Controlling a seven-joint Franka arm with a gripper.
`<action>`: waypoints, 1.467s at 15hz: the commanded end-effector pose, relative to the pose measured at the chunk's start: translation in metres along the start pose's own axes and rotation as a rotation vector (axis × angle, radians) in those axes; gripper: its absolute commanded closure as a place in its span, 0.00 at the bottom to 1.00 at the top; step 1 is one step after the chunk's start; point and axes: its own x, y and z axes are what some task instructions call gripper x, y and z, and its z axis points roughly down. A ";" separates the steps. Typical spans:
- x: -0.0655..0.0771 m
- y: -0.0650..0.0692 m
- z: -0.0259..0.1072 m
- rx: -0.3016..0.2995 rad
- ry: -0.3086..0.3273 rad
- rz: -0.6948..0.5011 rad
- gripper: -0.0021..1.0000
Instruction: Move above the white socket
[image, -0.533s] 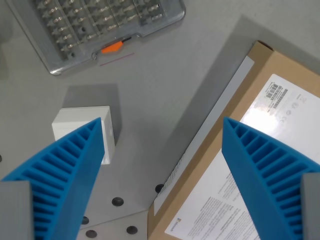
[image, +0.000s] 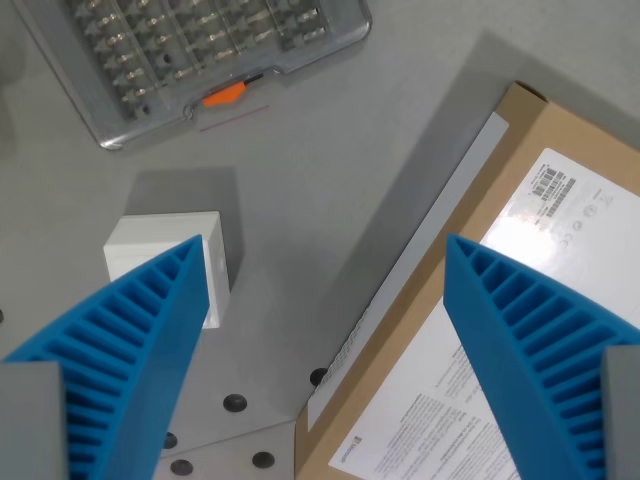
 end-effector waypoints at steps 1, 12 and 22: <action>-0.001 -0.001 0.000 0.004 0.004 -0.073 0.00; -0.012 -0.008 0.014 0.028 0.056 -0.350 0.00; -0.031 -0.023 0.040 0.034 0.104 -0.683 0.00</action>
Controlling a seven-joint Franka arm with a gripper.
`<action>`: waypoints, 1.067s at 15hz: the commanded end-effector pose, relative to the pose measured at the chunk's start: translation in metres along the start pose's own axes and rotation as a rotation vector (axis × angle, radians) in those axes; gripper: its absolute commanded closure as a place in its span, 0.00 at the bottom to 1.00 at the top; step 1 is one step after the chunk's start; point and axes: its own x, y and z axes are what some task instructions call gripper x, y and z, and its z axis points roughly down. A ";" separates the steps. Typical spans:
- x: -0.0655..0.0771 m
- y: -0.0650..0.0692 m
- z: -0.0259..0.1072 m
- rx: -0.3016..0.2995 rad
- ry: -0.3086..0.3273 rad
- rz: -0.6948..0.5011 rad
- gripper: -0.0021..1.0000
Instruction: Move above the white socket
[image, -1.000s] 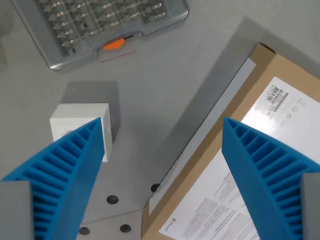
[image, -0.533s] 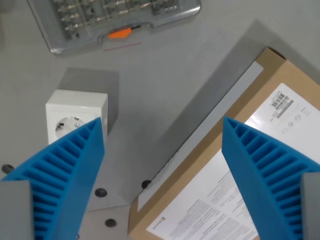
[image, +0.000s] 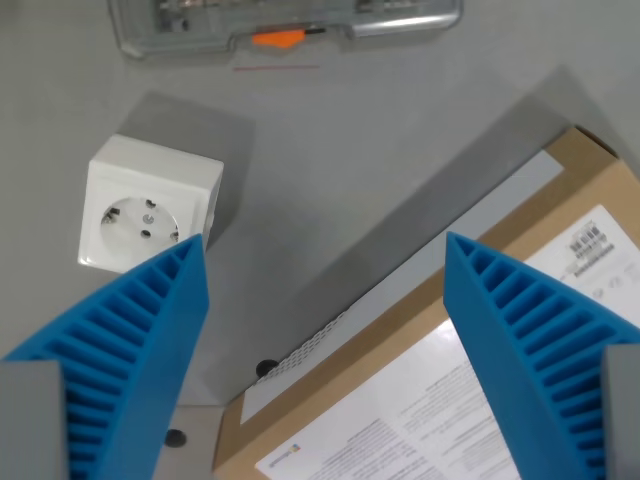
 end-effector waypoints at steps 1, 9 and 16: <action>-0.009 -0.006 0.008 0.012 0.125 -0.358 0.00; -0.019 -0.027 0.031 0.007 0.151 -0.625 0.00; -0.026 -0.048 0.053 0.007 0.150 -0.859 0.00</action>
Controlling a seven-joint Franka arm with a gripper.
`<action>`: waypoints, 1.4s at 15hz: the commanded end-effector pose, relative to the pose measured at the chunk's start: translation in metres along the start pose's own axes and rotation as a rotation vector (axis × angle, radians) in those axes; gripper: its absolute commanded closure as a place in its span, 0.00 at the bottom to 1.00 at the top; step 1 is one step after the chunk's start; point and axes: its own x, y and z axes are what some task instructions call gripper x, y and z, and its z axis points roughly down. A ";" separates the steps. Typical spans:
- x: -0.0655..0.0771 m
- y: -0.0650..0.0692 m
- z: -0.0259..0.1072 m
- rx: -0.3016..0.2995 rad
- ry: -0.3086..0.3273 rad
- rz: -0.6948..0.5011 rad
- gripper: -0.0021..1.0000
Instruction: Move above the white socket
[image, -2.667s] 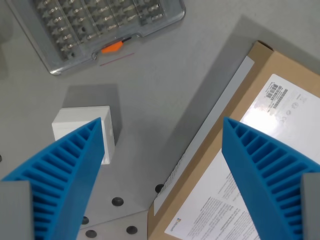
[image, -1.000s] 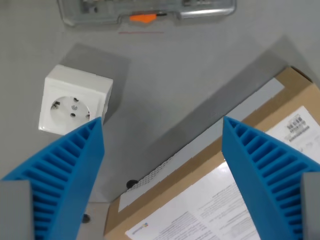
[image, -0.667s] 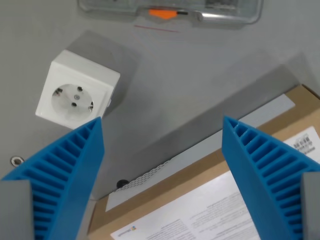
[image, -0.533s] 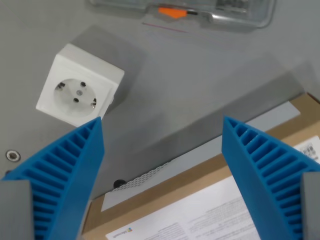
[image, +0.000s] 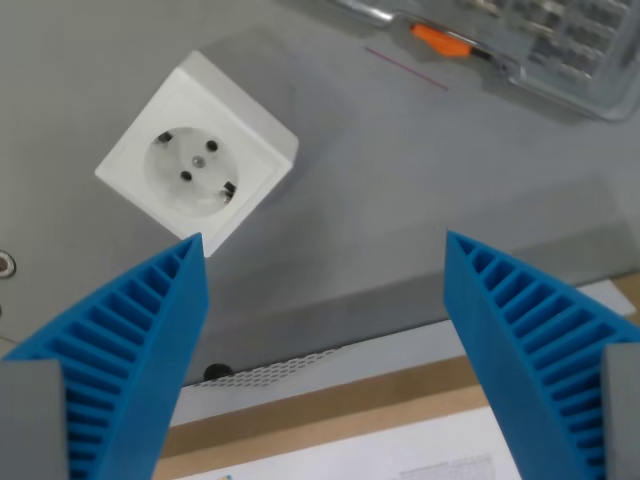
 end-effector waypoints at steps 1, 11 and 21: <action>-0.001 -0.010 0.012 -0.008 0.122 -0.415 0.00; 0.003 -0.032 0.034 0.001 0.144 -0.630 0.00; 0.005 -0.043 0.047 0.011 0.156 -0.626 0.00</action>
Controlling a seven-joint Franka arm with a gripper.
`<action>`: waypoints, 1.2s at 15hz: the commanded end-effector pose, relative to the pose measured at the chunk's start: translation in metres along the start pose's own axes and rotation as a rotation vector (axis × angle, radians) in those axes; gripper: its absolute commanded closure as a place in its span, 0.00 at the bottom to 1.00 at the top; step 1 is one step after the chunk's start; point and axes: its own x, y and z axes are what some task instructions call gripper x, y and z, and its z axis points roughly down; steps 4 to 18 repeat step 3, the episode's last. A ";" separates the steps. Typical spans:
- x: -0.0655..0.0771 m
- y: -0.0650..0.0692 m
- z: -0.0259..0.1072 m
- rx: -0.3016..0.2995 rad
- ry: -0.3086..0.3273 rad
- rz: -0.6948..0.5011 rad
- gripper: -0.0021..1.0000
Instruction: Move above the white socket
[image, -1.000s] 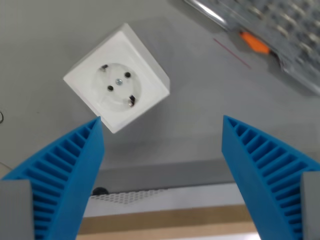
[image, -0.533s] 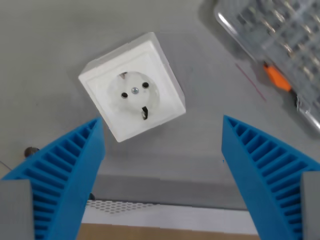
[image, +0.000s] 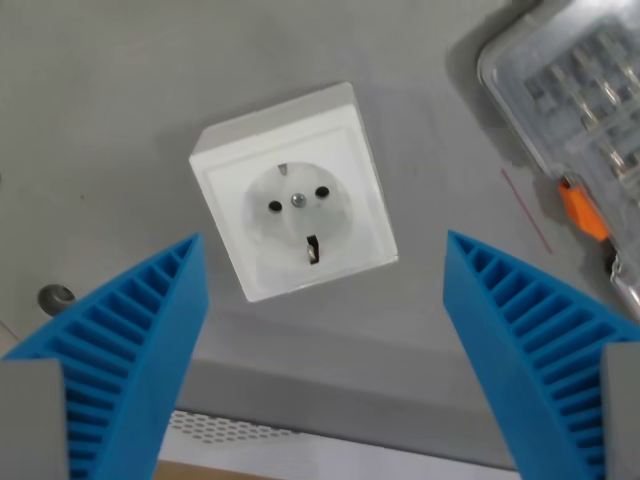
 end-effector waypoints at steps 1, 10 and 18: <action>-0.002 -0.005 0.004 -0.016 0.139 -0.123 0.00; -0.002 -0.005 0.005 -0.014 0.139 -0.113 0.00; -0.002 -0.005 0.005 -0.014 0.139 -0.113 0.00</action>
